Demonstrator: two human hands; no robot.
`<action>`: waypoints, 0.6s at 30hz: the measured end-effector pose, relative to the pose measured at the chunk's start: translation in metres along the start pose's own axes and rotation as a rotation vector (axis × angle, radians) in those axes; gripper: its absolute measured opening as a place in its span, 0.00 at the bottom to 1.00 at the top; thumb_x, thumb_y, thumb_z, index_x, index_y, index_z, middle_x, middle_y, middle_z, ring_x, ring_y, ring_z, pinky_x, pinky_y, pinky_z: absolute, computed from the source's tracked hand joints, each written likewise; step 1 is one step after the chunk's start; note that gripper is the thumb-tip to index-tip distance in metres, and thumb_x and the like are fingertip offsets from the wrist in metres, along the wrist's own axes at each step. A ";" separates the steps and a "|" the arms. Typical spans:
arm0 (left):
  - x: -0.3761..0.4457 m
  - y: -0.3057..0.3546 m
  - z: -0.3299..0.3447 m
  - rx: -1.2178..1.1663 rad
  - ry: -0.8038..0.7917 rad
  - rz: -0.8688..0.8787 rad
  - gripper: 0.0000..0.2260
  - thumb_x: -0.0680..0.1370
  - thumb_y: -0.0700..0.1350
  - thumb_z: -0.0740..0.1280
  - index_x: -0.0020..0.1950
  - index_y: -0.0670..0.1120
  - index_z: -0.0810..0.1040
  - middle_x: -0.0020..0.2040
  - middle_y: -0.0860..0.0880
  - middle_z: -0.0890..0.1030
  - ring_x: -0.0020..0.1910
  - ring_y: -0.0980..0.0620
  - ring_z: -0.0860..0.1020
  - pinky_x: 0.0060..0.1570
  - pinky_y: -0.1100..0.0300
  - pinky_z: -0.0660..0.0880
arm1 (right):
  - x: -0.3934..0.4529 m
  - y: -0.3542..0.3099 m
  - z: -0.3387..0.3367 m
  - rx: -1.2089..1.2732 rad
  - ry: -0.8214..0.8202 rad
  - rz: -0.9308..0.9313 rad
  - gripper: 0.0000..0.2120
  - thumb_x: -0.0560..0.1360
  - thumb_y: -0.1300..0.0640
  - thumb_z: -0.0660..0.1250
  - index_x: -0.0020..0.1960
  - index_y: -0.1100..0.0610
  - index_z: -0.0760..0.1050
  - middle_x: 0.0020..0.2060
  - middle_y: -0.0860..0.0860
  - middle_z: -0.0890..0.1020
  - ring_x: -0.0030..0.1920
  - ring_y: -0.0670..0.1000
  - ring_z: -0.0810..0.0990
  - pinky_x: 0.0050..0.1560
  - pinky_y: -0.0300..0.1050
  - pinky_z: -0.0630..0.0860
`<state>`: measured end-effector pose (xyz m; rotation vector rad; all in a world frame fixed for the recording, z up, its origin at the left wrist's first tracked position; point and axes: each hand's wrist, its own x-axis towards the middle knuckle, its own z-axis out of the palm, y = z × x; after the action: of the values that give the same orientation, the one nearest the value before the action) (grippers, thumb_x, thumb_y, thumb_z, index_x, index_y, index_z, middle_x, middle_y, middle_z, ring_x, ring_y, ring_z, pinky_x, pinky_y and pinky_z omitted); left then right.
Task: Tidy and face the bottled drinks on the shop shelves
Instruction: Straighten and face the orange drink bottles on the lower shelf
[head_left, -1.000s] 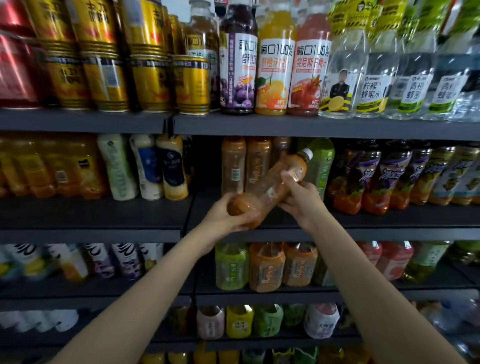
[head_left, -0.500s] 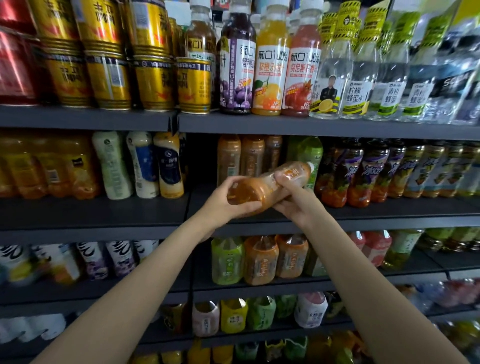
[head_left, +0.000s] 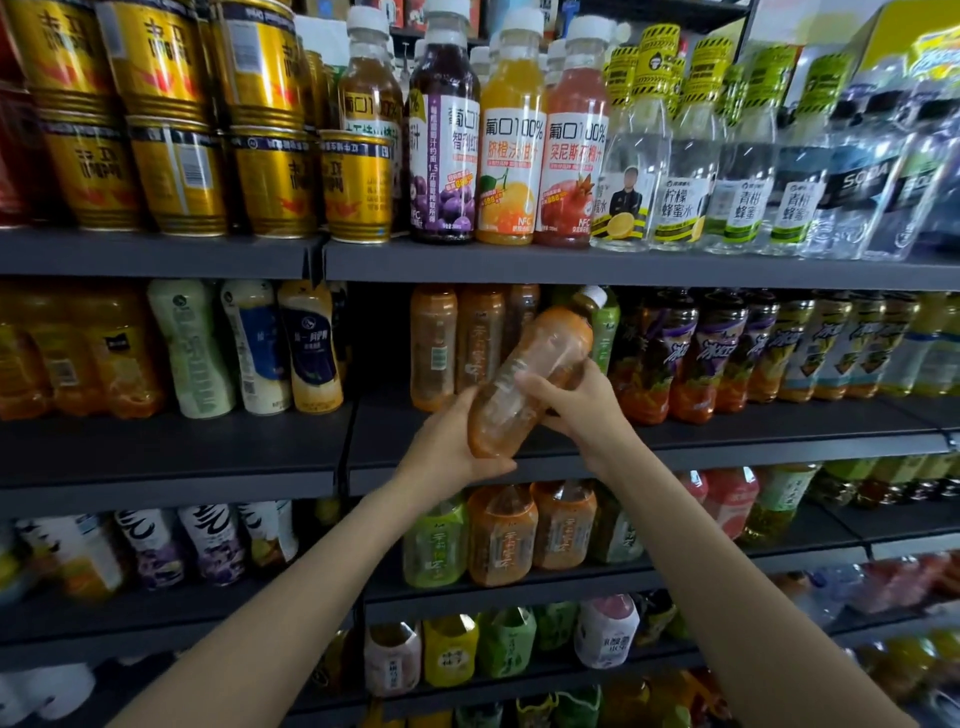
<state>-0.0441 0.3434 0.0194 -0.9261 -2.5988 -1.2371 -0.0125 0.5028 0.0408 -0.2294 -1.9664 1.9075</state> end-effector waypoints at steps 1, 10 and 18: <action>0.000 -0.002 0.002 0.104 0.028 0.048 0.41 0.67 0.49 0.76 0.74 0.49 0.58 0.68 0.51 0.67 0.68 0.53 0.65 0.60 0.65 0.62 | 0.003 0.003 0.004 0.035 0.051 0.035 0.36 0.65 0.51 0.78 0.67 0.58 0.66 0.57 0.53 0.79 0.55 0.51 0.79 0.53 0.49 0.80; 0.009 -0.020 0.000 -0.114 -0.130 -0.023 0.35 0.70 0.50 0.74 0.72 0.50 0.62 0.65 0.52 0.72 0.65 0.54 0.70 0.58 0.64 0.67 | -0.002 0.013 0.008 -0.079 -0.060 -0.131 0.31 0.63 0.59 0.79 0.62 0.54 0.69 0.53 0.48 0.80 0.54 0.45 0.79 0.50 0.40 0.78; 0.017 -0.023 0.000 -0.135 0.074 -0.128 0.31 0.70 0.51 0.74 0.68 0.49 0.66 0.60 0.49 0.77 0.59 0.52 0.75 0.53 0.61 0.72 | 0.013 0.006 0.023 -0.160 -0.278 -0.252 0.34 0.65 0.66 0.76 0.65 0.53 0.65 0.57 0.49 0.78 0.58 0.45 0.77 0.58 0.42 0.76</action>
<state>-0.0711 0.3406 0.0100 -0.7283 -2.5794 -1.4654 -0.0344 0.4865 0.0370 0.2440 -2.2074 1.6954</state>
